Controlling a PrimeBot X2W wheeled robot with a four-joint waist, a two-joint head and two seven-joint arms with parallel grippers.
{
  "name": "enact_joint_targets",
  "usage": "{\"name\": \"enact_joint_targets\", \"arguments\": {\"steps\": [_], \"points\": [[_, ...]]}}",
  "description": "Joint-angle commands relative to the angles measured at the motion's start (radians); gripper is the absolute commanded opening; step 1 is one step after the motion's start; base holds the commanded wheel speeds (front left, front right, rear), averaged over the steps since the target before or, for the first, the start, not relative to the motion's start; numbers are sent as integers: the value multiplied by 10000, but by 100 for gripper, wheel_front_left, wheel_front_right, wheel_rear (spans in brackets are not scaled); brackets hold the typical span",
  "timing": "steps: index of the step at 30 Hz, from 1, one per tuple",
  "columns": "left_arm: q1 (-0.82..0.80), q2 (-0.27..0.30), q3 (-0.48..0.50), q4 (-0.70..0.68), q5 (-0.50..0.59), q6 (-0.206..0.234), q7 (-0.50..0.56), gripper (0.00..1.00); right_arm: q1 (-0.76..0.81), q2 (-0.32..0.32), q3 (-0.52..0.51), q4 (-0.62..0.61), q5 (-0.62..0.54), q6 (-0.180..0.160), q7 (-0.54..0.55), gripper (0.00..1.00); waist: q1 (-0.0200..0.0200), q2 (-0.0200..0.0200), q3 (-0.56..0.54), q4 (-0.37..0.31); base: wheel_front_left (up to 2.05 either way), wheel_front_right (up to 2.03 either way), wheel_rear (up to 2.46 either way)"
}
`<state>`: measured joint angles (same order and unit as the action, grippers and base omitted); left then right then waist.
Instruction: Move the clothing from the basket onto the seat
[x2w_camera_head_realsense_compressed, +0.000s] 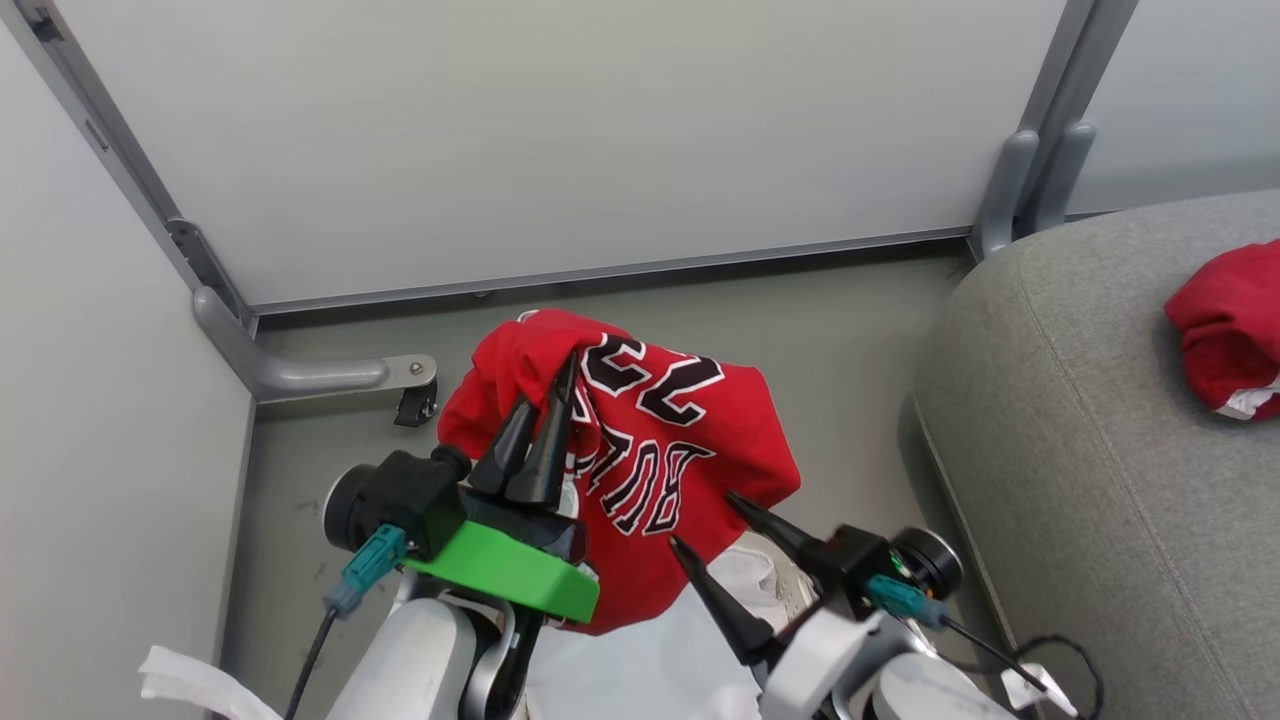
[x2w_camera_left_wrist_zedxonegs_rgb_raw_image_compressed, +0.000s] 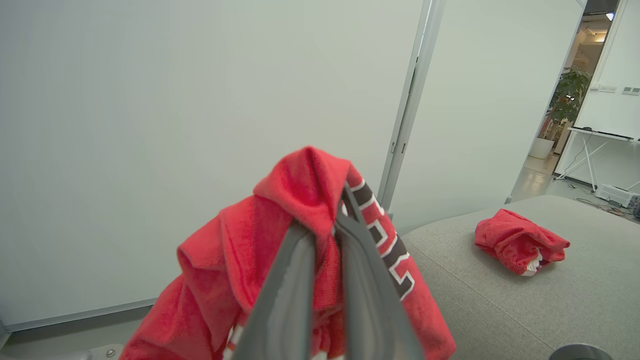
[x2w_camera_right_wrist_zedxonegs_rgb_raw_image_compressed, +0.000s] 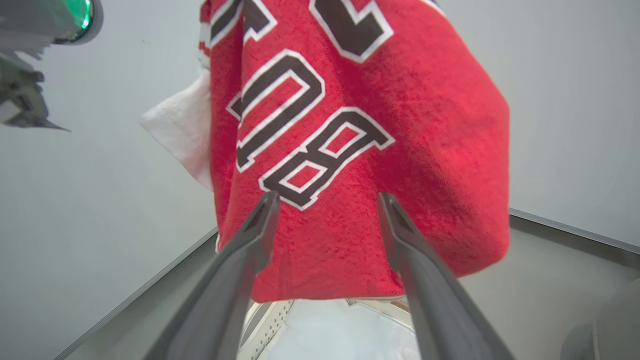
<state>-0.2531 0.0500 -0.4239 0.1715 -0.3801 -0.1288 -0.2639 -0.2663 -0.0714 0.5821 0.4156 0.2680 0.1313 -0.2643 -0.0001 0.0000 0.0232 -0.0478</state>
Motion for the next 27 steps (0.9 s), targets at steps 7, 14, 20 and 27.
{"name": "enact_joint_targets", "arguments": {"steps": [7,14,20,27], "points": [[-310,15,-461,-5,-234,-28,-7,0,-1396,106,868,510,11,-11,-2,100,1,0,127,261,0,0,0],[-432,18,-1054,-13,-482,48,-7,0,-1786,195,852,676,-80,-11,-2,100,1,0,124,558,0,0,0],[-530,15,-1545,-31,-682,101,-7,0,-1872,184,1026,1093,78,-11,-2,100,1,0,72,899,0,0,0],[-579,16,-1894,-29,-807,115,-7,0,-1708,186,987,1723,201,-11,-2,46,1,0,36,1249,0,0,0]]}}
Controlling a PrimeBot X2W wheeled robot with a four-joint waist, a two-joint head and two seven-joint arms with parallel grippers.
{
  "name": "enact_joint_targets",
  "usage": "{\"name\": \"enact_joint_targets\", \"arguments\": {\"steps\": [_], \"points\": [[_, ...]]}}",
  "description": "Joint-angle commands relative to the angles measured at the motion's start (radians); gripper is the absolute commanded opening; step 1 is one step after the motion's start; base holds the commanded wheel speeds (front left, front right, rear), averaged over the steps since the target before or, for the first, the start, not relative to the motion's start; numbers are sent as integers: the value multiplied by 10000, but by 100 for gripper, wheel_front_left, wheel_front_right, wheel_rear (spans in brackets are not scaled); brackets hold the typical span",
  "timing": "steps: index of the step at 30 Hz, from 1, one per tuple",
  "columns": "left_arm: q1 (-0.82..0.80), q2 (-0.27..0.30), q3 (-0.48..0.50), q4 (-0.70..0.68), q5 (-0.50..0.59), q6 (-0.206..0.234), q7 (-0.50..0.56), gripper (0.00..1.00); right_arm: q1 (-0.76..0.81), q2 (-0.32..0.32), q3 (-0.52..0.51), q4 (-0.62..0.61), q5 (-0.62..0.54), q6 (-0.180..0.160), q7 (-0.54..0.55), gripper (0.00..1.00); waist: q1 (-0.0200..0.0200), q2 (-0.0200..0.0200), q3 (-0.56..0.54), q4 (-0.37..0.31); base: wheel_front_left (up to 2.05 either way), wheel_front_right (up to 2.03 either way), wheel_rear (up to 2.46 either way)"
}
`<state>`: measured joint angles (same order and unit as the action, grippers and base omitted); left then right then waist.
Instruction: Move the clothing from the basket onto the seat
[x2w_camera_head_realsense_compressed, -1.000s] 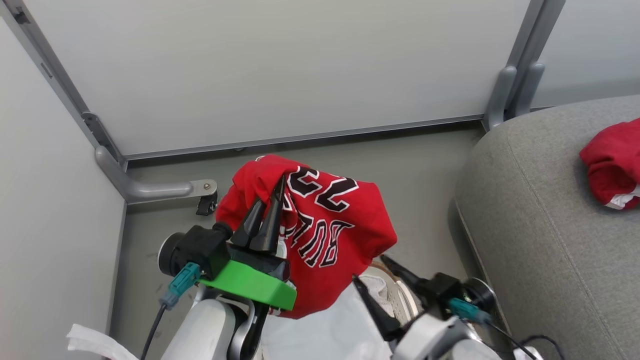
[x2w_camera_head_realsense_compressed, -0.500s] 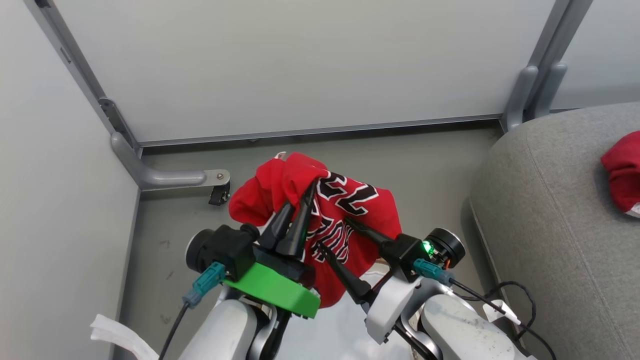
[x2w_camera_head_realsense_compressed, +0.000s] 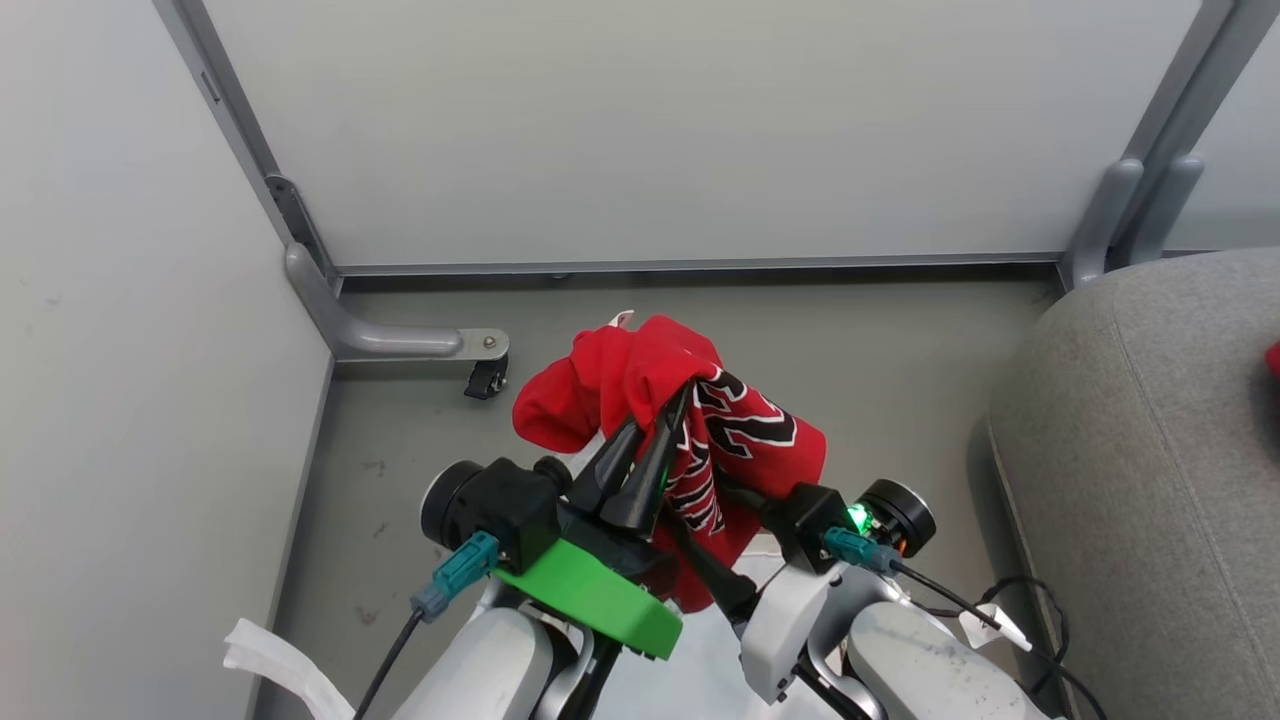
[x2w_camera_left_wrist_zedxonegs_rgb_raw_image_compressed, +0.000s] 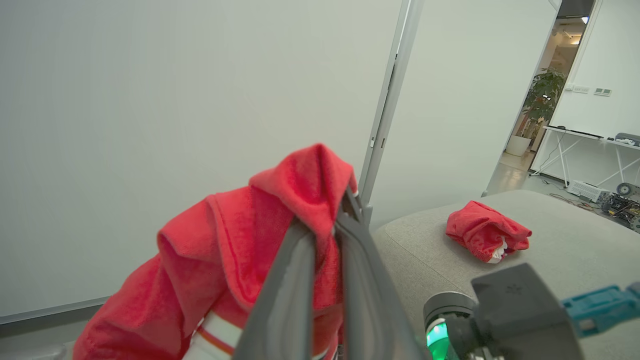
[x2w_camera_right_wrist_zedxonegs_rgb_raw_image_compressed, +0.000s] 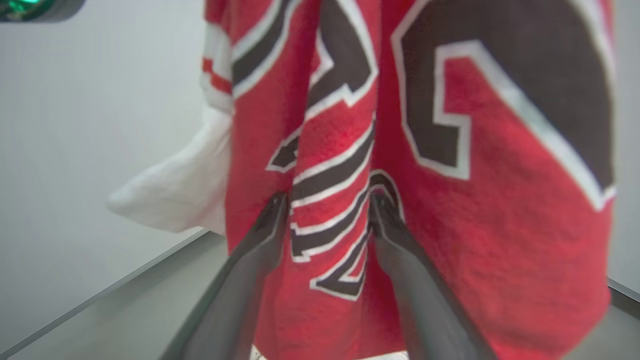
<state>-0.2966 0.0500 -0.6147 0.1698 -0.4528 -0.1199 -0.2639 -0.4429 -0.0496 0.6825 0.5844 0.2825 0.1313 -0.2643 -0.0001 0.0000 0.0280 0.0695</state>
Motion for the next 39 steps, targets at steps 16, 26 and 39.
{"name": "enact_joint_targets", "arguments": {"steps": [16,26,39], "points": [[-82,19,375,48,132,278,-6,100,67,-36,-310,-253,313,-12,-2,0,1,0,261,-283,0,0,0],[294,20,1173,498,1121,133,-2,100,567,-34,-870,-1139,106,-11,-3,0,1,0,544,-2138,0,0,0],[891,25,1989,699,1562,-97,-1,100,1491,-20,-1516,-1981,-116,-11,-3,0,1,0,812,-5437,0,0,0]]}}
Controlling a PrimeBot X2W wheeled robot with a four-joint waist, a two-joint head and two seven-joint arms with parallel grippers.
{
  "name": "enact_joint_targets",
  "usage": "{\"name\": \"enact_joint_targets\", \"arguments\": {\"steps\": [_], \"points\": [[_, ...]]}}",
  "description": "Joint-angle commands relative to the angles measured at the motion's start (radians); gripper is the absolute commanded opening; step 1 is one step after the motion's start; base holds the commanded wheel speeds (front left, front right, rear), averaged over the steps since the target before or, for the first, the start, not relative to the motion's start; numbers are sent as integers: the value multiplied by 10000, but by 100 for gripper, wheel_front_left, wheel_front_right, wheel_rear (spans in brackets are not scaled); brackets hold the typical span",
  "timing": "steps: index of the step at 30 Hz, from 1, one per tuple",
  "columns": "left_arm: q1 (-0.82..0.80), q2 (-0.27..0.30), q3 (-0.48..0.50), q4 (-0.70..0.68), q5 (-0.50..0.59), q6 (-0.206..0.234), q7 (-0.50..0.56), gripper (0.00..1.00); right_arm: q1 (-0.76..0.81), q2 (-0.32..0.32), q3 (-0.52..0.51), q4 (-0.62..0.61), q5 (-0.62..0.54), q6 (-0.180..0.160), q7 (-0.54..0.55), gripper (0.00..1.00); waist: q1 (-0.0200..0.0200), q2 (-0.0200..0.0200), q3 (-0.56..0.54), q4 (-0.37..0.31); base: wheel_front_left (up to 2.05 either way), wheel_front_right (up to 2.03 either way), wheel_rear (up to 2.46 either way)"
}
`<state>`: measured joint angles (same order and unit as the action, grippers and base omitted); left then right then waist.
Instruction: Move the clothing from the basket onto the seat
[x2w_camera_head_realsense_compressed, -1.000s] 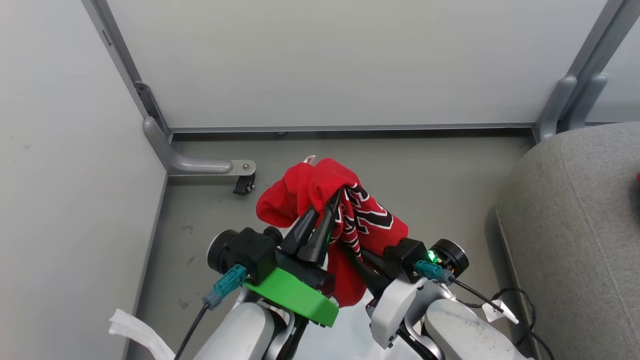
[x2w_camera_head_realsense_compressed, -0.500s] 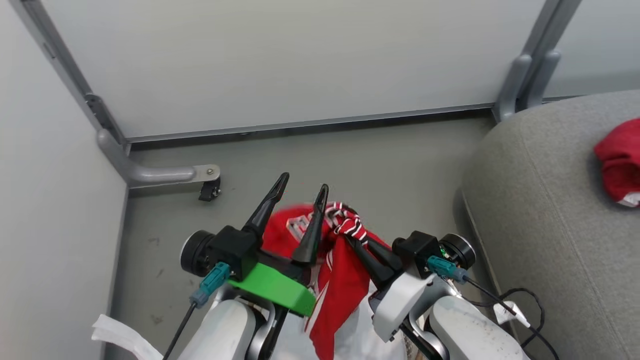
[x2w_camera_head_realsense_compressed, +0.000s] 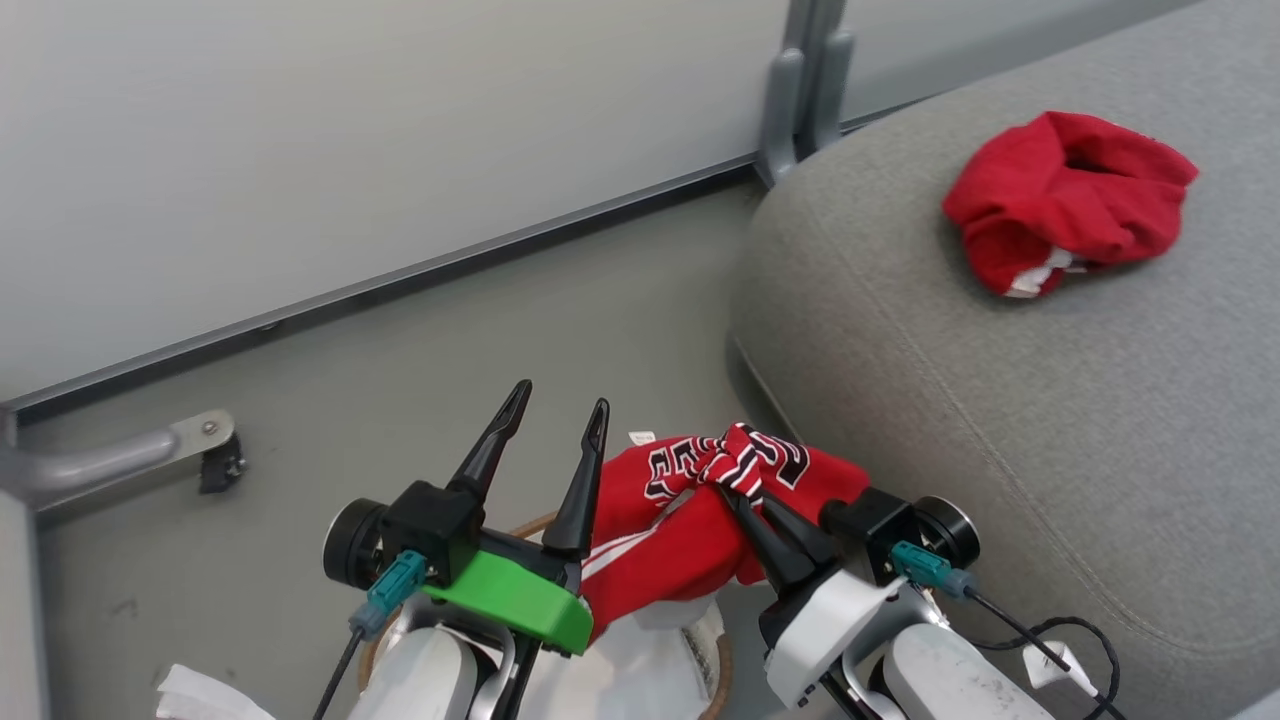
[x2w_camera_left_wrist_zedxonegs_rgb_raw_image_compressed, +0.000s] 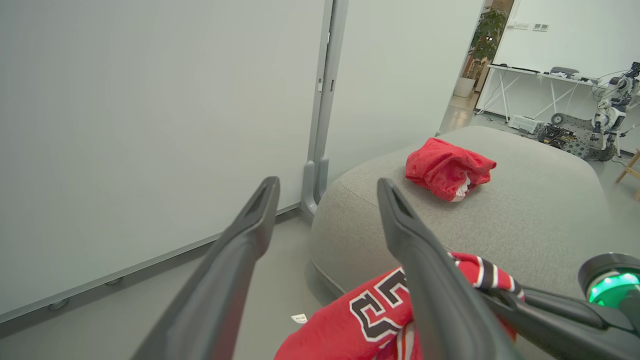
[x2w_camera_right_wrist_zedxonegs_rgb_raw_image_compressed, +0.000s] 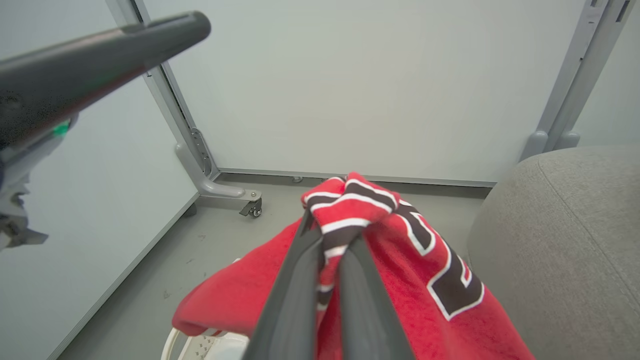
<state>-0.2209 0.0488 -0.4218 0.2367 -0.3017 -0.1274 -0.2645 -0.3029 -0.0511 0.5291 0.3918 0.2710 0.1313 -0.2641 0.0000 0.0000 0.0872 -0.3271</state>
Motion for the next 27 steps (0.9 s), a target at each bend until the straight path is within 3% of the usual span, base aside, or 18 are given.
{"name": "enact_joint_targets", "arguments": {"steps": [1,4,16,21,27], "points": [[141,39,59,36,51,-29,3,100,146,-4,-71,-98,-35,-11,-5,0,0,0,238,-1637,0,0,0],[68,38,-80,92,75,-42,5,100,316,-14,-383,-300,-122,-11,-5,0,0,0,392,-2072,0,0,0],[-888,281,-1381,679,-370,-40,3,100,531,-166,-1801,-1574,-666,-11,-5,0,0,0,957,-2322,4,4,4],[-969,574,-1437,573,-430,-40,3,100,-562,-1015,-2018,-2199,-929,-11,-11,0,0,0,1305,-2322,9,9,9],[-981,981,-1406,434,-401,-40,3,100,-3091,-3004,-2502,-2149,-1094,-12,-12,0,0,0,1880,-2318,0,0,0]]}}
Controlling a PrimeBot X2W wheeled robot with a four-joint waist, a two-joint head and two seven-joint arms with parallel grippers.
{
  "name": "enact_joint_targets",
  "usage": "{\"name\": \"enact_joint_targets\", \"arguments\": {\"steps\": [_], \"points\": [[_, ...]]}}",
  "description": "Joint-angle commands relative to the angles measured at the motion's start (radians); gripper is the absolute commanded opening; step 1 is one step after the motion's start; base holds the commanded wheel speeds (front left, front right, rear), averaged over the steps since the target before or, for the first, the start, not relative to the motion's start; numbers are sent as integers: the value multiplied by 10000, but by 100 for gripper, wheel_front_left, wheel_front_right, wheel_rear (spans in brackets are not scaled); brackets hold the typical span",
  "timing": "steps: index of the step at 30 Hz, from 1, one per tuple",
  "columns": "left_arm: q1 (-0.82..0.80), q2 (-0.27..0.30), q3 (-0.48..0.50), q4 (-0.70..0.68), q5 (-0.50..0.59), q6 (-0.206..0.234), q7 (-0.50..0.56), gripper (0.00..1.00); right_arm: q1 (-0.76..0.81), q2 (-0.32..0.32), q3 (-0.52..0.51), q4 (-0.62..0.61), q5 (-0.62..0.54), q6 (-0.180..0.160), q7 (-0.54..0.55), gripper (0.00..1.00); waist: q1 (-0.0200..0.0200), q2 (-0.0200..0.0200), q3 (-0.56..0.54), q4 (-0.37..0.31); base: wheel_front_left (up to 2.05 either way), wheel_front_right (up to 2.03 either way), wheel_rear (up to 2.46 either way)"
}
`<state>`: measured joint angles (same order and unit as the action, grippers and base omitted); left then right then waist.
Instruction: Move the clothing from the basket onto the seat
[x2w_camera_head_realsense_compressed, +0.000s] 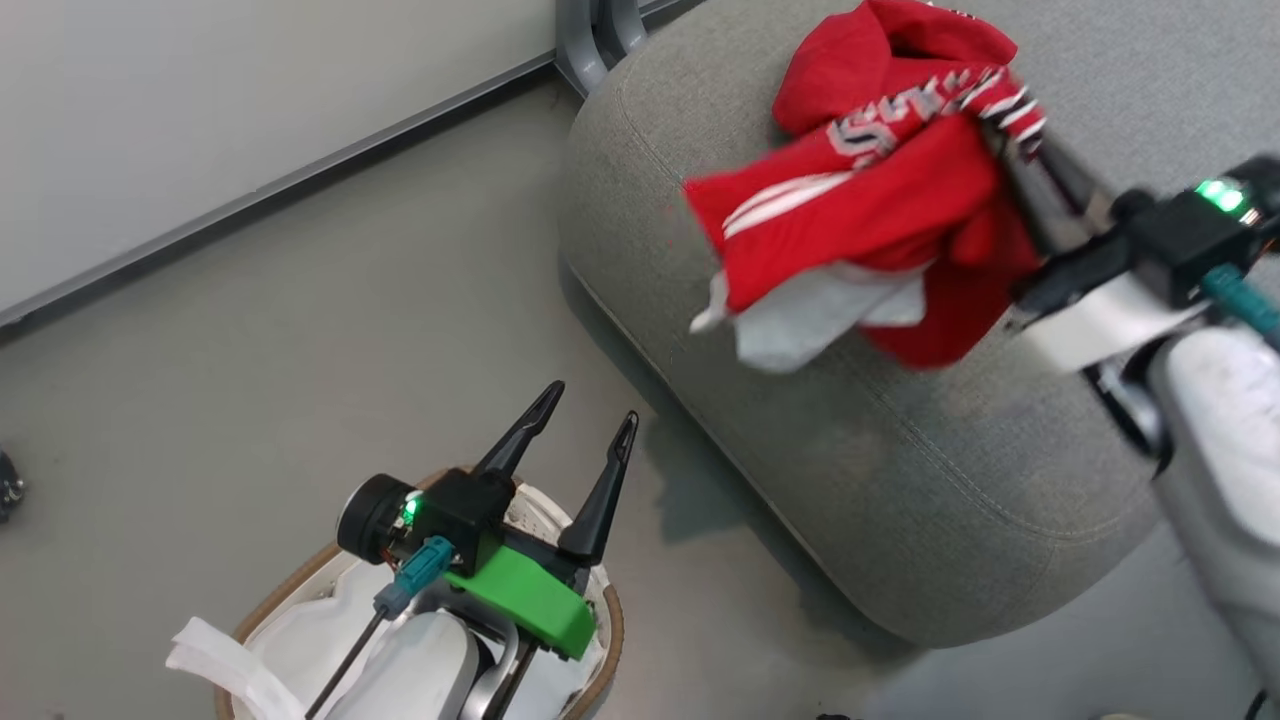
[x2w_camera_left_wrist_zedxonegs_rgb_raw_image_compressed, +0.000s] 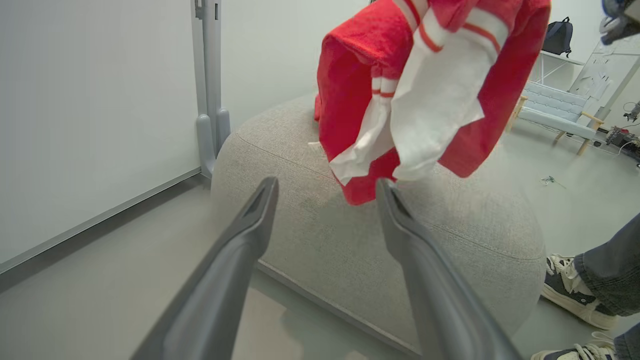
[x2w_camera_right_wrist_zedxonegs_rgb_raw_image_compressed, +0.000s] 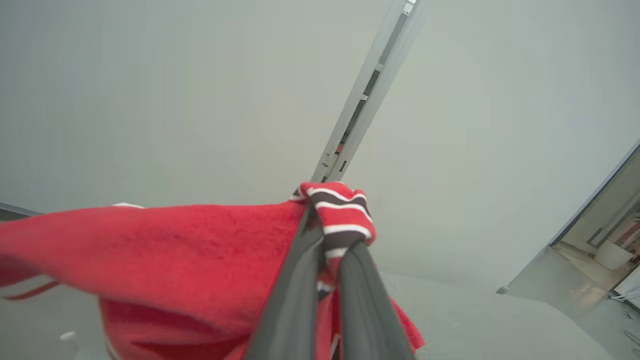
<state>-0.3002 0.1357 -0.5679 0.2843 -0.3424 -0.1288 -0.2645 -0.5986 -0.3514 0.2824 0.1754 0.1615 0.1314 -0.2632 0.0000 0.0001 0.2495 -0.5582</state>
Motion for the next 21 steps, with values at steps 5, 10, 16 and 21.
{"name": "enact_joint_targets", "arguments": {"steps": [5,10,16,21], "points": [[-205,488,120,-130,182,-27,3,100,-2303,-1024,-364,616,-98,-14,-20,0,0,-1,818,8,0,0,0],[-229,844,375,-360,311,-27,3,100,-4321,-1399,-441,1643,-341,-14,51,0,0,-1,1454,33,0,0,0],[-476,1079,221,-560,449,-28,4,100,-5355,-1320,-1326,2849,-1369,-14,446,0,0,-1,2348,495,0,0,0],[-945,1302,-14,-697,432,-28,4,100,-5384,-1112,-2836,3845,-2066,-14,506,0,0,-1,3115,1012,0,0,0]]}}
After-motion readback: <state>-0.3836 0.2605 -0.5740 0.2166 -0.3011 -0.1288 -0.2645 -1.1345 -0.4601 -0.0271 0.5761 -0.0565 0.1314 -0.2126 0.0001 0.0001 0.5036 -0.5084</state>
